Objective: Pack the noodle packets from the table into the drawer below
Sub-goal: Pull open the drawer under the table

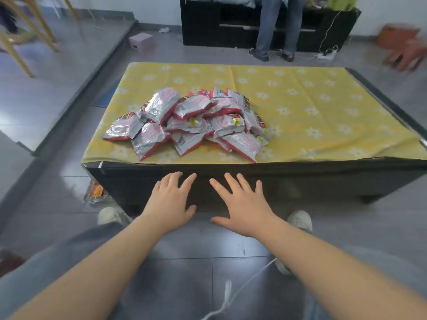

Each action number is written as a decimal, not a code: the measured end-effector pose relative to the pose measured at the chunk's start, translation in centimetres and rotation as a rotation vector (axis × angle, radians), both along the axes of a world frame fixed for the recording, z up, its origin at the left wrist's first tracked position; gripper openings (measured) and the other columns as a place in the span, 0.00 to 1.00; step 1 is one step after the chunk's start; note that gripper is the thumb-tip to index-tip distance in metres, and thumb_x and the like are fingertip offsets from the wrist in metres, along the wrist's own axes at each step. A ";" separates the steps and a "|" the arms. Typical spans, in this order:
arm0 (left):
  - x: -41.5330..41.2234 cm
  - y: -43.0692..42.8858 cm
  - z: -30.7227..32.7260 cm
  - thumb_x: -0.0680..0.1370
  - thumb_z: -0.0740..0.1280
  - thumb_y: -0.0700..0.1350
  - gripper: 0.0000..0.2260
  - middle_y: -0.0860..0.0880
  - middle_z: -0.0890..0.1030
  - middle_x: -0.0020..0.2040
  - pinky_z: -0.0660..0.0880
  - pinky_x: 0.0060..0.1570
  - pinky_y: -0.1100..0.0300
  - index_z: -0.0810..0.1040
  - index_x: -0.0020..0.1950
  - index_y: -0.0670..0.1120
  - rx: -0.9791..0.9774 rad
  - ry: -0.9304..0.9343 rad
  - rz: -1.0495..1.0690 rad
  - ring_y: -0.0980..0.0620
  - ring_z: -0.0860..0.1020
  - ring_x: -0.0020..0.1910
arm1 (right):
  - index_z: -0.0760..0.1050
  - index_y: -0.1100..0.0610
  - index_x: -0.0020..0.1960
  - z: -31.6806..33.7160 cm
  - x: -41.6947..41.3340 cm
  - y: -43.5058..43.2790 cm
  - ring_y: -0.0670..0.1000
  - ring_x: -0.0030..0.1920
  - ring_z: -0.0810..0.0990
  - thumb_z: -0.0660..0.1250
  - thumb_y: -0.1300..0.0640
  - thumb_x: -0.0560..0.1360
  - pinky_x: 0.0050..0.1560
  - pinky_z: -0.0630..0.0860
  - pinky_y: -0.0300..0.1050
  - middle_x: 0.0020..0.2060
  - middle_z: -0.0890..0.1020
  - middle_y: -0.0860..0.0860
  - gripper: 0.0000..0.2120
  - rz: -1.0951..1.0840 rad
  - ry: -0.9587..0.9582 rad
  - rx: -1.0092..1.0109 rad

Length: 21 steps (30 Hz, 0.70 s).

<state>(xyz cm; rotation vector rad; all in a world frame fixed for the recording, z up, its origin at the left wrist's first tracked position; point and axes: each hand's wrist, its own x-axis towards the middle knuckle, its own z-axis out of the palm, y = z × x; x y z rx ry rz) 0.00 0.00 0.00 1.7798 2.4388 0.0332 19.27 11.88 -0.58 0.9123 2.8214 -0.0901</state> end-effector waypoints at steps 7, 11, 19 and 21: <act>-2.5 2.1 -4.7 0.80 0.63 0.61 0.38 0.42 0.52 0.85 0.53 0.78 0.38 0.48 0.85 0.55 -0.153 -0.008 0.002 0.39 0.48 0.84 | 0.36 0.39 0.83 -4.6 -2.0 2.2 0.66 0.84 0.40 0.60 0.26 0.76 0.75 0.49 0.77 0.85 0.43 0.55 0.47 -0.059 -0.109 -0.123; -4.4 2.8 -5.9 0.80 0.63 0.61 0.39 0.42 0.53 0.85 0.52 0.78 0.36 0.47 0.85 0.54 -0.194 0.021 0.021 0.38 0.49 0.84 | 0.38 0.41 0.84 -5.8 -2.9 4.3 0.67 0.83 0.40 0.60 0.27 0.76 0.74 0.50 0.78 0.85 0.44 0.55 0.47 -0.113 -0.140 -0.098; -5.9 3.4 -7.3 0.76 0.65 0.65 0.43 0.46 0.59 0.82 0.62 0.73 0.38 0.49 0.85 0.53 -0.196 0.044 0.064 0.39 0.58 0.80 | 0.37 0.40 0.84 -7.0 -3.4 6.5 0.65 0.83 0.38 0.63 0.28 0.75 0.72 0.52 0.82 0.85 0.44 0.51 0.49 -0.275 -0.162 -0.284; -5.8 3.4 -7.2 0.76 0.65 0.65 0.41 0.47 0.62 0.81 0.66 0.70 0.39 0.53 0.84 0.54 -0.181 0.023 0.081 0.39 0.61 0.78 | 0.40 0.40 0.84 -7.1 -3.5 6.2 0.66 0.83 0.40 0.63 0.27 0.74 0.72 0.53 0.82 0.84 0.47 0.52 0.49 -0.276 -0.167 -0.277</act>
